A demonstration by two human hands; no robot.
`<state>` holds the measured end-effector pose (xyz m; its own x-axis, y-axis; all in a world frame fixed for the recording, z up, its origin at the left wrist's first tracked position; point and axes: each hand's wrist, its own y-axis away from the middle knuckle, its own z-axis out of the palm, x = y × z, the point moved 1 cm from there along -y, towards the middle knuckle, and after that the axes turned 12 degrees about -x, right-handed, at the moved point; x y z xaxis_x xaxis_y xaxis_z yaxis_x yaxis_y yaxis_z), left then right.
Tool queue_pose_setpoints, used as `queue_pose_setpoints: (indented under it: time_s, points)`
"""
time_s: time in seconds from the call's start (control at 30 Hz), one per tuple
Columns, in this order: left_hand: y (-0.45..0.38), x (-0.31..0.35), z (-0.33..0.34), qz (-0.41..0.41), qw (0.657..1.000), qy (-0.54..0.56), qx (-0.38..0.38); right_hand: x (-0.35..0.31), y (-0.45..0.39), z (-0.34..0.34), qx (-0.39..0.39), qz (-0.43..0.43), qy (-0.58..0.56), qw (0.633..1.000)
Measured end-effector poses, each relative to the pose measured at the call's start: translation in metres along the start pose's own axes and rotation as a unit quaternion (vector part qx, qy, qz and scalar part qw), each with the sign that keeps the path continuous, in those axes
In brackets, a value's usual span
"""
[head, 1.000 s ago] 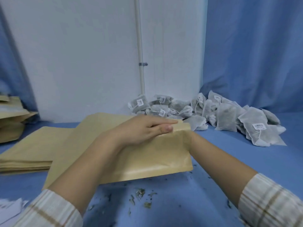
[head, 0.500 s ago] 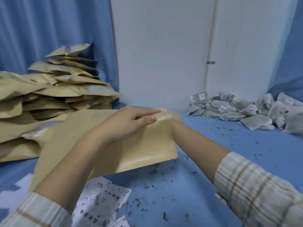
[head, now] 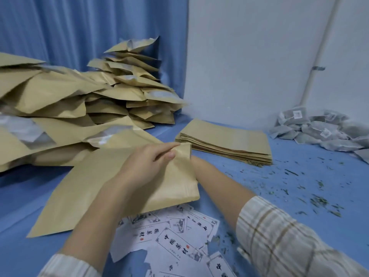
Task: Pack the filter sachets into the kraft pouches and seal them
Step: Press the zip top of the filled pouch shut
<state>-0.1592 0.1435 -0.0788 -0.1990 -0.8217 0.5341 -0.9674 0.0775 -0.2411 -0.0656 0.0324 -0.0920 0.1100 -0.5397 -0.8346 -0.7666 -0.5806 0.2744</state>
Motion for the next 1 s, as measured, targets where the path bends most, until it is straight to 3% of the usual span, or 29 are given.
queue_pose_setpoints:
  time_s: [0.17,0.3,0.43,0.57,0.73,0.87,1.0]
  points:
    - [-0.013,-0.013,0.016,-0.010,0.999,-0.049,0.016,0.031,0.003,-0.014,0.049,-0.132,-0.047,0.989]
    - [-0.015,-0.019,0.022,-0.015,0.997,-0.062,0.033,0.078,0.007,-0.048,0.188,-0.103,0.062,0.975]
    - [-0.014,-0.017,0.029,0.009,0.994,-0.101,0.042,0.108,0.007,-0.055,0.108,-0.053,0.184,0.976]
    - [-0.011,-0.017,0.027,0.018,0.994,-0.098,0.051,0.109,0.003,-0.050,0.131,-0.032,0.305,0.943]
    - [-0.011,-0.020,0.029,0.012,0.995,-0.087,0.045,0.110,0.001,-0.052,0.132,-0.076,0.258,0.954]
    - [-0.011,-0.021,0.028,0.016,0.995,-0.079,0.053,0.111,0.006,-0.061,0.161,-0.114,0.262,0.945]
    - [-0.011,-0.021,0.027,0.022,0.995,-0.073,0.058,0.111,0.019,-0.082,0.197,-0.124,0.195,0.953]
